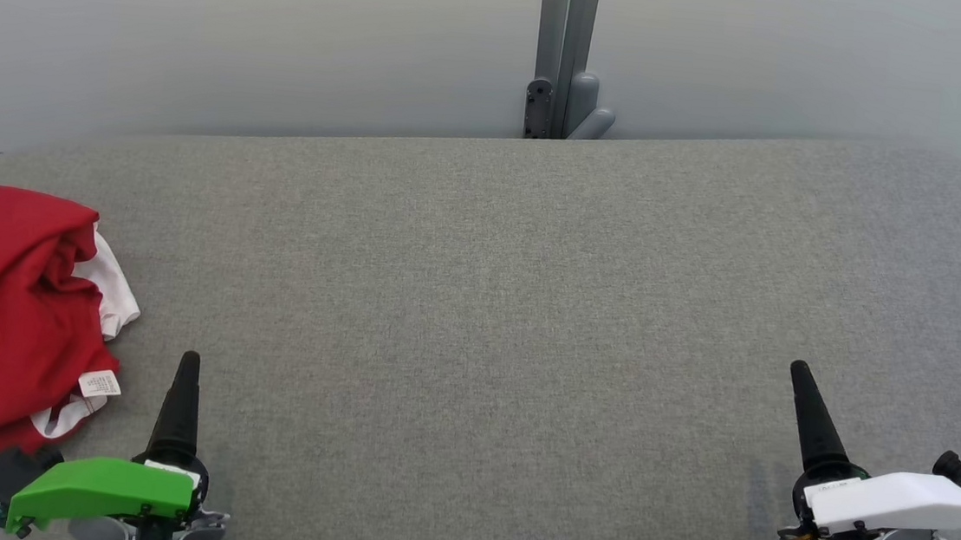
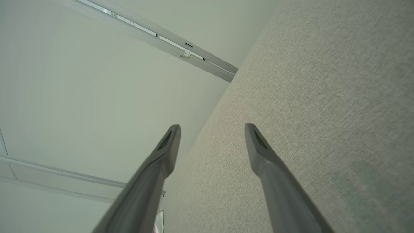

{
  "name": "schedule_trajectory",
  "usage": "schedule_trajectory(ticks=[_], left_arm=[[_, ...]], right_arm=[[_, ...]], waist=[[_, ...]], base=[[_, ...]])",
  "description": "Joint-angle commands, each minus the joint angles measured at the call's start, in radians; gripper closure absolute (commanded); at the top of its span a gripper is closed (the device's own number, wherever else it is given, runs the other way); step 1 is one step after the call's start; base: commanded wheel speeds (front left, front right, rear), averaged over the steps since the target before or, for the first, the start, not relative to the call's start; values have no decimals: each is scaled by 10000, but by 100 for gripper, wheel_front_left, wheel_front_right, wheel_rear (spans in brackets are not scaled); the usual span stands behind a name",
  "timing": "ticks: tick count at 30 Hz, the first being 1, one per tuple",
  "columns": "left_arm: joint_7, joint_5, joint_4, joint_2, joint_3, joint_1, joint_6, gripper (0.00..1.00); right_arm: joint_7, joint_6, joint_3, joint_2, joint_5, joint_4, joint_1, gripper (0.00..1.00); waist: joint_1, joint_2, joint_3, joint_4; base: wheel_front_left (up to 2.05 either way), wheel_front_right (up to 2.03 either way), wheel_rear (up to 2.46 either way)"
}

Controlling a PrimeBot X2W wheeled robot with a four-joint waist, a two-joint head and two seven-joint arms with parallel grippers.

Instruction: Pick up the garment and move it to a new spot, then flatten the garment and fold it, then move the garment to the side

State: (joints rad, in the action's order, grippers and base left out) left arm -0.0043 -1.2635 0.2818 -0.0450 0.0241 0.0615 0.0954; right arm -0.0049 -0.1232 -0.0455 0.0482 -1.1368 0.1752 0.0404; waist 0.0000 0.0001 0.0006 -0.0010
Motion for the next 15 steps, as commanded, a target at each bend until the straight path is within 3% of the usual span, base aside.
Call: schedule_trajectory(ticks=[1,15], left_arm=[[-126,669,-171,-145,-92,206,-62,0],[-635,3483,-171,-248,-306,153,-176,0]], right_arm=[[-124,-45,100,140,655,-252,29,0],[-632,-56,526,308,3352,-279,-3,0]], waist=[[0,-1,-3,2],[0,-1,-34,18]], base=[[0,0,0],[0,0,0]])
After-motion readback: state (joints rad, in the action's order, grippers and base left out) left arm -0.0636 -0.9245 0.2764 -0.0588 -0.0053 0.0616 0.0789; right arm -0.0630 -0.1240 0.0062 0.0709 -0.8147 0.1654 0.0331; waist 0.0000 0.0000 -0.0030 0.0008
